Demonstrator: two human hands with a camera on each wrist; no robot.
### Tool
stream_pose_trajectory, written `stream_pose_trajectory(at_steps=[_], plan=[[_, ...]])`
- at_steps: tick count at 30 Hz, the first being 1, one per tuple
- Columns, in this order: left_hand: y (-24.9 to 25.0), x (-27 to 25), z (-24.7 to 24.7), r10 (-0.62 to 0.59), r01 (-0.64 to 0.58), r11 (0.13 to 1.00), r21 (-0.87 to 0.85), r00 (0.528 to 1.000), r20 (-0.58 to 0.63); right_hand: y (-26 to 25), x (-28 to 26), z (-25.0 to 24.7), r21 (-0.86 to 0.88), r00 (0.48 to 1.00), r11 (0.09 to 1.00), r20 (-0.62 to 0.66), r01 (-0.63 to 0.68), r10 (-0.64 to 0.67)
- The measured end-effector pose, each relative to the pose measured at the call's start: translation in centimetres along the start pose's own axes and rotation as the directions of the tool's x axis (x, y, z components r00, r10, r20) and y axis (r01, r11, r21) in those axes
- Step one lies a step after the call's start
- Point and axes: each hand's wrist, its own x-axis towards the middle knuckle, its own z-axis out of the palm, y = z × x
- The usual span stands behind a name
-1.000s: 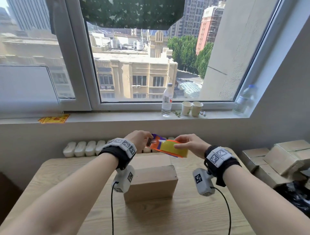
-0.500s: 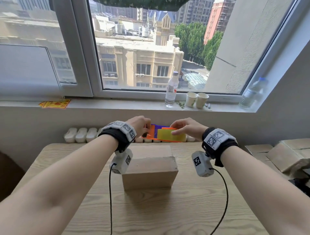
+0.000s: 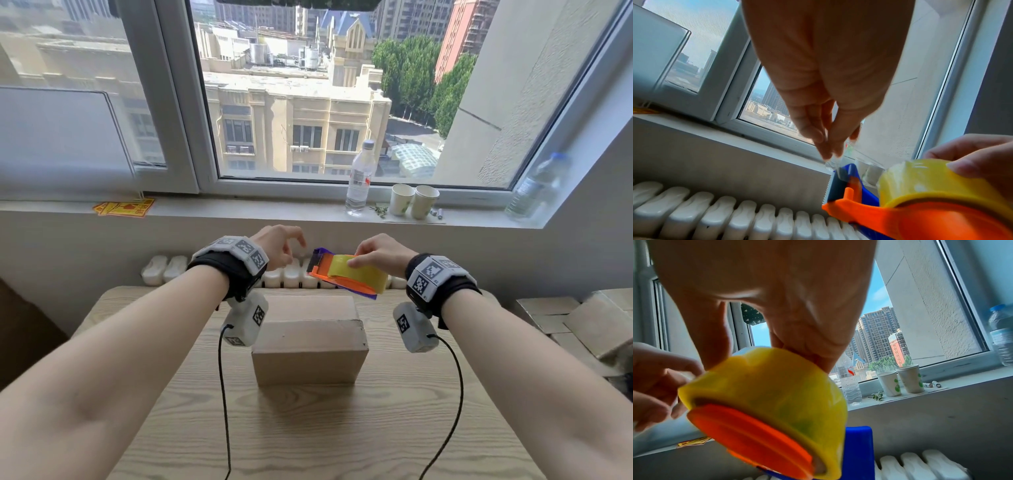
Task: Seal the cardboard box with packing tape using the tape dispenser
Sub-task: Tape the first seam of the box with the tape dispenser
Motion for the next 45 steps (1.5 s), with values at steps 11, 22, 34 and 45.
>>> stream_pose_trajectory(at_steps=[11, 22, 34, 45], plan=[[-0.4, -0.3, -0.3, -0.067, 0.068, 0.998, 0.017, 0.996, -0.051, 2.9, -0.5, 0.2, -0.057, 0.986, 0.995, -0.147, -0.083, 0.074], [-0.9, -0.7, 0.4, -0.089, 0.093, 0.995, 0.045, 0.993, -0.079, 4.8, -1.5, -1.6, 0.006, 0.993, 0.996, -0.074, -0.088, 0.089], [-1.8, -1.0, 1.3, -0.163, 0.165, 0.986, 0.016, 0.982, -0.094, 7.4, -2.0, -2.7, 0.040, 0.989, 0.989, -0.023, -0.143, 0.144], [-4.9, -2.6, 3.7, -0.255, 0.256, 0.964, 0.076, 0.967, -0.028, 11.8, -1.8, -0.6, -0.006, 0.961, 0.961, 0.001, -0.276, 0.276]])
